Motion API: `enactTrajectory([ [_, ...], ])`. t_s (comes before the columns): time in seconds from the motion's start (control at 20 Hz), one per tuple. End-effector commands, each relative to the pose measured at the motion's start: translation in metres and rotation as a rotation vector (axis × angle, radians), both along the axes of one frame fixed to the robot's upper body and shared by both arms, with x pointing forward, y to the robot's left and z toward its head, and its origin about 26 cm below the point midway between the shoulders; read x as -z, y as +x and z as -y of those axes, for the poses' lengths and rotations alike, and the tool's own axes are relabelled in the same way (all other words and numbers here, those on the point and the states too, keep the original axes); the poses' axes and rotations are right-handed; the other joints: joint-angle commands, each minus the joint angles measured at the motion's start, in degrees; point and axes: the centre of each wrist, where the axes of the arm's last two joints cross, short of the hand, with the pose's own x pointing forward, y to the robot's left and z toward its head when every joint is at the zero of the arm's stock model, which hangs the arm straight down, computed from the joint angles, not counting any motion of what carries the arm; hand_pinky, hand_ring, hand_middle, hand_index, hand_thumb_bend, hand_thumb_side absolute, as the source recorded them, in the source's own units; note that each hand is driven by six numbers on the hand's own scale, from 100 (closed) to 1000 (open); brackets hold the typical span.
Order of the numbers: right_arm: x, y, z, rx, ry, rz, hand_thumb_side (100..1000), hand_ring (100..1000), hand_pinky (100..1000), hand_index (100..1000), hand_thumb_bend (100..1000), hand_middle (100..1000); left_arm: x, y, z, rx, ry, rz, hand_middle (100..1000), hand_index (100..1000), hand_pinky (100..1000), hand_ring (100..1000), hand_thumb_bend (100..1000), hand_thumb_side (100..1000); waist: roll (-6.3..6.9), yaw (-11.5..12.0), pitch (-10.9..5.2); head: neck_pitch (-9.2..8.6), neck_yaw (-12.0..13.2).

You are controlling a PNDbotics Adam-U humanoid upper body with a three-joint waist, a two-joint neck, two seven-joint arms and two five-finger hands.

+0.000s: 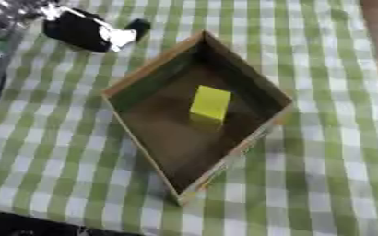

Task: Pick up objects on the table and place them in the box.

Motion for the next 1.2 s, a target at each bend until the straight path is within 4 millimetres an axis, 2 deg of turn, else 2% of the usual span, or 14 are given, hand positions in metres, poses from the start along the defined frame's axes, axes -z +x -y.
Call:
enactTrajectory([
  [0.05, -0.011, -0.006, 0.003, 0.026, -0.036, 0.038, 470, 602, 887, 821, 100, 575, -0.015, 0.010, -0.041, -0.158, 0.005, 0.005, 834, 917, 863, 873, 441, 443, -0.10, -0.08, -1.13, -0.78, -0.55],
  [0.3, -0.012, -0.006, 0.002, 0.028, -0.044, 0.047, 470, 596, 887, 821, 100, 573, -0.002, 0.046, -0.087, -0.337, 0.022, -0.047, 838, 916, 879, 887, 536, 471, -0.34, -0.44, -0.47, -1.53, -0.15],
  [0.45, -0.013, -0.006, 0.001, 0.024, -0.048, 0.054, 470, 592, 887, 821, 100, 571, 0.008, 0.064, -0.104, -0.379, 0.014, -0.089, 824, 919, 872, 876, 627, 489, -0.42, -0.98, 0.05, -2.14, 0.51],
  [0.55, -0.013, -0.006, 0.001, 0.023, -0.052, 0.056, 470, 592, 888, 821, 100, 570, 0.013, 0.072, -0.111, -0.385, 0.021, -0.115, 813, 911, 871, 867, 656, 478, -0.42, -1.32, 0.40, -2.47, 0.99],
  [0.8, -0.015, -0.006, -0.001, 0.019, -0.061, 0.060, 470, 590, 890, 822, 100, 566, 0.019, 0.089, -0.125, -0.435, 0.020, -0.160, 811, 912, 874, 867, 679, 469, -0.28, -1.99, 1.42, -3.50, 2.09],
  [1.2, -0.018, -0.006, -0.004, 0.012, -0.078, 0.070, 470, 588, 893, 823, 100, 560, 0.019, 0.104, -0.144, -0.517, -0.065, -0.150, 821, 918, 868, 870, 647, 499, 0.20, -3.52, 3.11, -5.61, 3.39],
])
